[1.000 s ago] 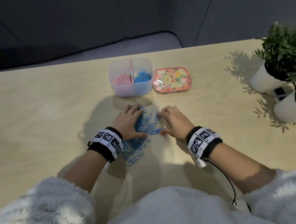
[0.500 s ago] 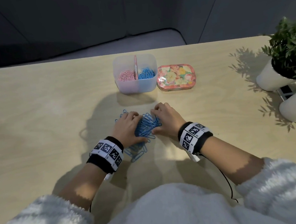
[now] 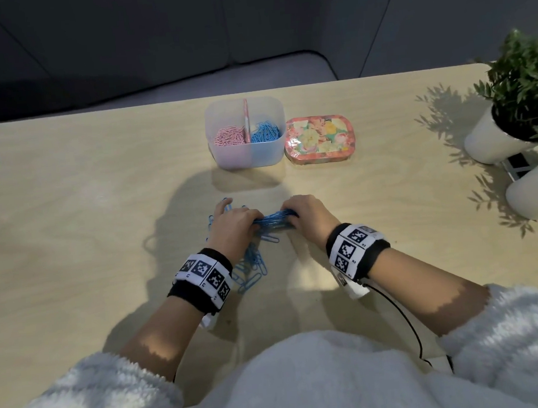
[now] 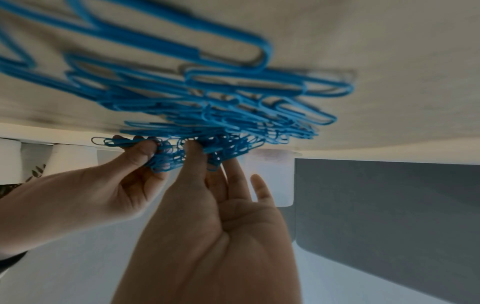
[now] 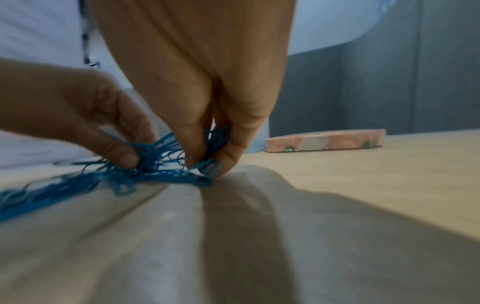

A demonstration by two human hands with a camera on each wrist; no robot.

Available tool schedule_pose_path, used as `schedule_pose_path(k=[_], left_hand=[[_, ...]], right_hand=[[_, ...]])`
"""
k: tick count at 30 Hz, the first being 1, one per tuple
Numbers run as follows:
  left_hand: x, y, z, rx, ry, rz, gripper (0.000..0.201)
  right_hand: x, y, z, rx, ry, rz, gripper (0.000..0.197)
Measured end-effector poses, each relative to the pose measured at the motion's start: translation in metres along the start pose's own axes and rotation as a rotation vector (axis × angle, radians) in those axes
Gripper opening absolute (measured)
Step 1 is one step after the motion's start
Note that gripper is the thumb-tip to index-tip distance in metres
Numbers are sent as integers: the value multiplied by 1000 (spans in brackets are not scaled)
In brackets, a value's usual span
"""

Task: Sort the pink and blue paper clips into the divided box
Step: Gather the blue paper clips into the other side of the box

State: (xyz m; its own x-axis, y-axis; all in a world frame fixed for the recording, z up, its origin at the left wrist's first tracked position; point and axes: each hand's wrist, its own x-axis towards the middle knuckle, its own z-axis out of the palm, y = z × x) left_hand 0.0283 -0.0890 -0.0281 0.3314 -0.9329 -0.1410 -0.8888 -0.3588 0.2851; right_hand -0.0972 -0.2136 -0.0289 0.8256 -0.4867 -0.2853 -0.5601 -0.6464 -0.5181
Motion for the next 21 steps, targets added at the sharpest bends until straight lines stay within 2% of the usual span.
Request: schedule_pose_path(k=[4, 7, 8, 11, 14, 17, 21], left_hand=[[-1, -2, -2, -84, 57, -66, 25], [-4, -9, -1, -214, 104, -92, 20], [-5, -11, 0, -247, 111, -90, 18], [-8, -12, 2, -279, 129, -66, 17], [-9, -8, 0, -286, 141, -25, 18], [-6, -4, -9, -383, 185, -59, 19], [12, 2, -30, -624, 214, -134, 17]], right_hand=[[3, 5, -22, 218, 37, 79, 16], [11, 3, -51, 427, 59, 143, 4], [18, 4, -62, 441, 85, 154, 7], [51, 1, -92, 396, 213, 182, 19], [84, -14, -113, 324, 297, 203, 18], [109, -31, -125, 272, 299, 217, 18], [123, -47, -124, 294, 219, 255, 16]])
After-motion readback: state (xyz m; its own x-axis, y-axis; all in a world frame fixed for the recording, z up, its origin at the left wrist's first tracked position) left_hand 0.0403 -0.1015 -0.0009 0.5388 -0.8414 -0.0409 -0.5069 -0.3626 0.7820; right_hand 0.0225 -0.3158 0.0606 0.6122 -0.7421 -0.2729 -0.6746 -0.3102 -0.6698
